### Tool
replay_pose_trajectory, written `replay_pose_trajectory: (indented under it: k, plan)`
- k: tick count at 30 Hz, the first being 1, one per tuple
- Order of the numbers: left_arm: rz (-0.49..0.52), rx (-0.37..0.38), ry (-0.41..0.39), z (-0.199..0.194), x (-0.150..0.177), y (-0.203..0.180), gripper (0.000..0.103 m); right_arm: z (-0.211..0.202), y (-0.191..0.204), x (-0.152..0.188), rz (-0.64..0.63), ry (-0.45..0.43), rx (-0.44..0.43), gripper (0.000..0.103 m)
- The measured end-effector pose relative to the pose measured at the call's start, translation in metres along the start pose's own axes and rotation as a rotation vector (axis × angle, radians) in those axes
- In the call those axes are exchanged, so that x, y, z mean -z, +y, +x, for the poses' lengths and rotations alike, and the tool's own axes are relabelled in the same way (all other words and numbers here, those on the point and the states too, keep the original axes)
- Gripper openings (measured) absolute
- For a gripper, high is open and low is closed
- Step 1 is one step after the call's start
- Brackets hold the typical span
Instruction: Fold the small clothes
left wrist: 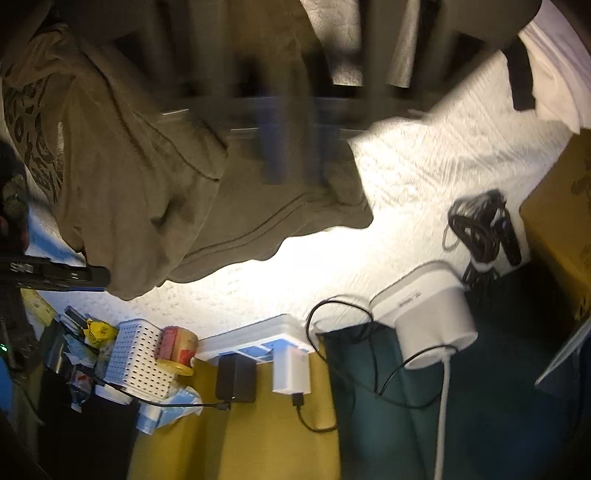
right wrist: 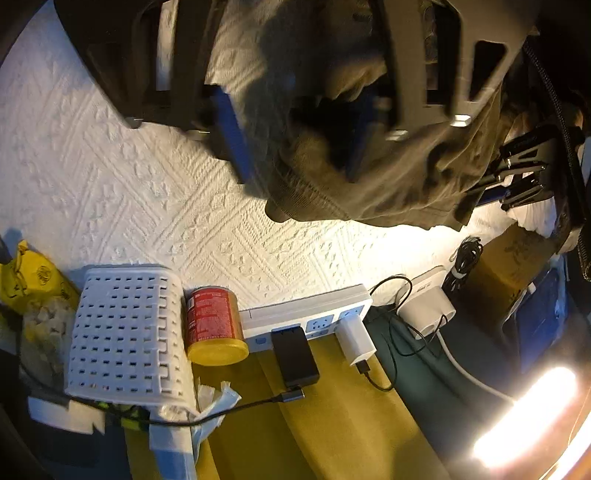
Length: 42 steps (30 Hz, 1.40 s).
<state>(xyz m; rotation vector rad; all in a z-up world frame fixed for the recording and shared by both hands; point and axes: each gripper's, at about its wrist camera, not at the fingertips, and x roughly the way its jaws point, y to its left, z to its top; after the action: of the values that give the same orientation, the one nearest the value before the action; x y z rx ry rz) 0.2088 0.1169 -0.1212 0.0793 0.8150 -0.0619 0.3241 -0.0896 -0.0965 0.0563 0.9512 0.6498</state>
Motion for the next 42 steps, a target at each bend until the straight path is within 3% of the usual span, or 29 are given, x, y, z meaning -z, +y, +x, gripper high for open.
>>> replay_pose_trajectory:
  k: [3,5,12,18,24,25,26,27,29,42]
  plan:
    - [-0.002,-0.024,-0.034,-0.007,-0.007,0.002,0.0,0.004,0.002,-0.003,-0.02,-0.007,-0.006,0.013]
    - [-0.016,-0.04,-0.058,-0.013,-0.012,0.008,0.0,0.0,0.007,-0.007,-0.042,-0.034,-0.006,0.011]
    - [-0.035,-0.055,-0.059,-0.003,-0.022,0.023,0.0,0.001,0.012,-0.022,-0.075,-0.069,0.042,0.011]
    - [-0.059,-0.046,0.002,0.013,-0.02,0.029,0.001,0.013,0.008,-0.019,-0.053,-0.037,0.087,0.011]
    - [-0.078,-0.062,0.017,-0.003,-0.019,0.025,0.003,0.009,0.012,-0.016,-0.048,-0.032,0.117,0.017]
    - [-0.083,-0.062,0.016,-0.008,-0.018,0.024,0.006,0.006,0.013,-0.015,-0.048,-0.034,0.119,0.018]
    - [-0.087,-0.059,0.013,-0.012,-0.018,0.024,0.019,0.002,0.014,-0.014,-0.048,-0.038,0.121,0.019]
    - [-0.092,-0.054,0.01,-0.017,-0.017,0.023,0.042,0.0,0.014,-0.013,-0.047,-0.04,0.121,0.021]
    - [-0.108,-0.041,-0.012,-0.03,-0.013,0.021,0.062,-0.008,0.017,-0.008,-0.045,-0.044,0.121,0.036]
    - [-0.076,0.066,-0.012,-0.081,0.011,-0.025,0.062,-0.052,0.033,0.033,-0.042,-0.055,0.12,0.038]
